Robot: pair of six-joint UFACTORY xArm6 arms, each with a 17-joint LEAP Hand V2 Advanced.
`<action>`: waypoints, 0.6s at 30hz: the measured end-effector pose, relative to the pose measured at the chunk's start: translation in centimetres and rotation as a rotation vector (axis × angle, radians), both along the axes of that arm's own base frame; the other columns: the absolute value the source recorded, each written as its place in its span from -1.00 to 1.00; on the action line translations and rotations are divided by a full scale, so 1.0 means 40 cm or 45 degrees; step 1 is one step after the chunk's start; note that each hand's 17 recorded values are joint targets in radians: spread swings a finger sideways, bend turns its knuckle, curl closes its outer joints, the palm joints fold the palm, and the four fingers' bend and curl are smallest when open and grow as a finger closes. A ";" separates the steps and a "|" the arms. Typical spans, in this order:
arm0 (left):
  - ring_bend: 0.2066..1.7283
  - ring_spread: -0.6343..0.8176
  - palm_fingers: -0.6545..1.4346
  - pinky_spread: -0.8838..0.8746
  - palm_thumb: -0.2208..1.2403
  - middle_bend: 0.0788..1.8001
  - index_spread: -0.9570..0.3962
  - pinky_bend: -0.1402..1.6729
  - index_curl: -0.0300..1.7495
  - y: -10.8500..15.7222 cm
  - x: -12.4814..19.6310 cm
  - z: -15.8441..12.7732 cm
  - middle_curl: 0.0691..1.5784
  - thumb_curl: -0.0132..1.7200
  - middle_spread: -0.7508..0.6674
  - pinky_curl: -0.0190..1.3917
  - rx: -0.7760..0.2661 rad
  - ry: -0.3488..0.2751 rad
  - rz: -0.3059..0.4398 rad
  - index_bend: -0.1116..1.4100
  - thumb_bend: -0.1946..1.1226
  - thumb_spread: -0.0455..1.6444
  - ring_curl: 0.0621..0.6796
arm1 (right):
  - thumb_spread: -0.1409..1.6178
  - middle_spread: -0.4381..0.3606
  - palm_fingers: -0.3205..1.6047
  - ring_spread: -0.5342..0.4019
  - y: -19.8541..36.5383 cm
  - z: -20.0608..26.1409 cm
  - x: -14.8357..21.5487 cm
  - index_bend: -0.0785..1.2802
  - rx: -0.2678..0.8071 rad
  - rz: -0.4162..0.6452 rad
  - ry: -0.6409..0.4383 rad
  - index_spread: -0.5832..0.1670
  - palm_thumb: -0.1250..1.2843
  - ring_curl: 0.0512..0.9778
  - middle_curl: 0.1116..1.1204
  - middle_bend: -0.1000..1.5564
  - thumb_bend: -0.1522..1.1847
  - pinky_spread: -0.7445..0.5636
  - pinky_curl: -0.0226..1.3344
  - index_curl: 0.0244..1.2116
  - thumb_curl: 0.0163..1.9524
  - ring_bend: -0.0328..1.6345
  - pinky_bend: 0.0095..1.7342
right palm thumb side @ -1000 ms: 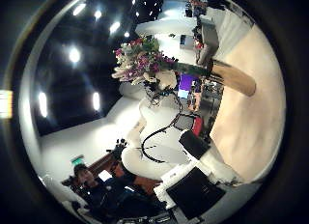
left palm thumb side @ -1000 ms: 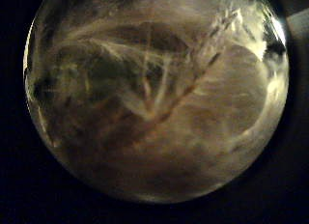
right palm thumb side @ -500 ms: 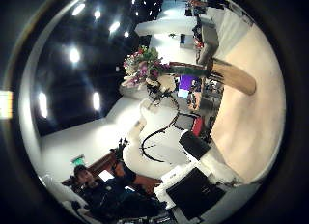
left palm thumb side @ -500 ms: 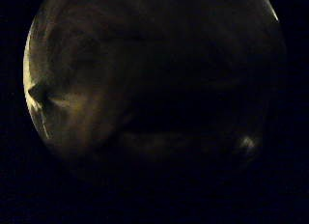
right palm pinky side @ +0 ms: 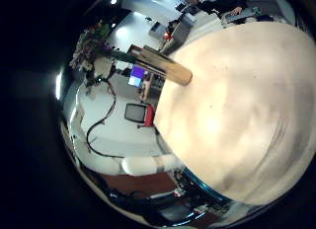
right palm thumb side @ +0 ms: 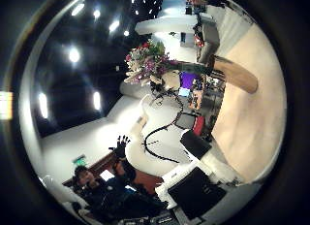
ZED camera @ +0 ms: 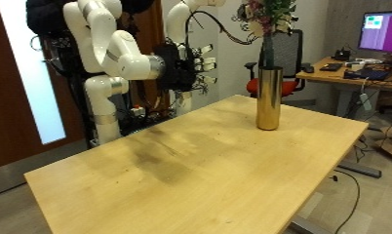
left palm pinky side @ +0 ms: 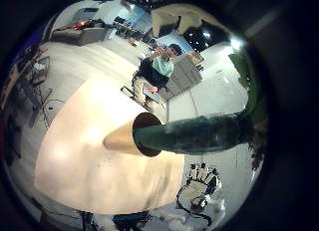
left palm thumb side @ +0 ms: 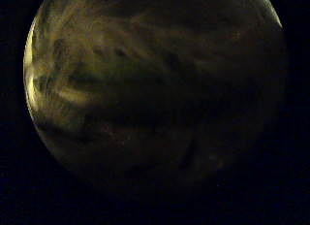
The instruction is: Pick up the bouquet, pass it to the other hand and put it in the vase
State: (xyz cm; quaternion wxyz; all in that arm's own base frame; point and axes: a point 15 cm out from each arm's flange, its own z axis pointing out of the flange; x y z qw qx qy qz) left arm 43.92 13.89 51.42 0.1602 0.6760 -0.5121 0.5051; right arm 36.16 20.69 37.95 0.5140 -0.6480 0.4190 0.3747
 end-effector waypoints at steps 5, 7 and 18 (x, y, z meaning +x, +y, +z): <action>-0.77 0.78 -0.52 0.71 -0.39 -0.91 0.64 -0.56 -0.84 -0.015 0.024 -0.004 -0.91 -0.60 0.88 -0.54 0.014 0.006 -0.006 -0.70 -0.76 -0.07 -0.54 | 0.24 0.15 -0.66 0.45 0.000 0.002 0.001 -0.56 0.000 0.000 -0.002 -0.68 0.30 -0.50 -0.77 -0.77 -0.81 0.63 -0.47 -0.49 -0.52 -0.63 -0.64; -0.77 0.78 -0.52 0.71 -0.38 -0.91 0.64 -0.57 -0.85 -0.012 0.024 -0.020 -0.91 -0.60 0.88 -0.53 0.028 0.030 -0.005 -0.70 -0.76 -0.07 -0.53 | 0.24 0.12 -0.62 0.45 0.001 0.002 -0.001 -0.60 0.001 0.002 -0.002 -0.67 0.30 -0.52 -0.75 -0.65 -0.81 0.63 -0.48 -0.50 -0.52 -0.65 -0.66; -0.77 0.79 -0.52 0.72 -0.38 -0.91 0.62 -0.57 -0.85 0.097 -0.026 -0.161 -0.93 -0.61 0.89 -0.53 0.174 0.201 0.037 -0.70 -0.76 -0.07 -0.51 | 0.24 0.05 -0.58 0.47 0.009 0.005 -0.005 -0.60 -0.001 0.015 -0.007 -0.70 0.31 -0.54 -0.73 -0.68 -0.81 0.63 -0.49 -0.49 -0.52 -0.68 -0.69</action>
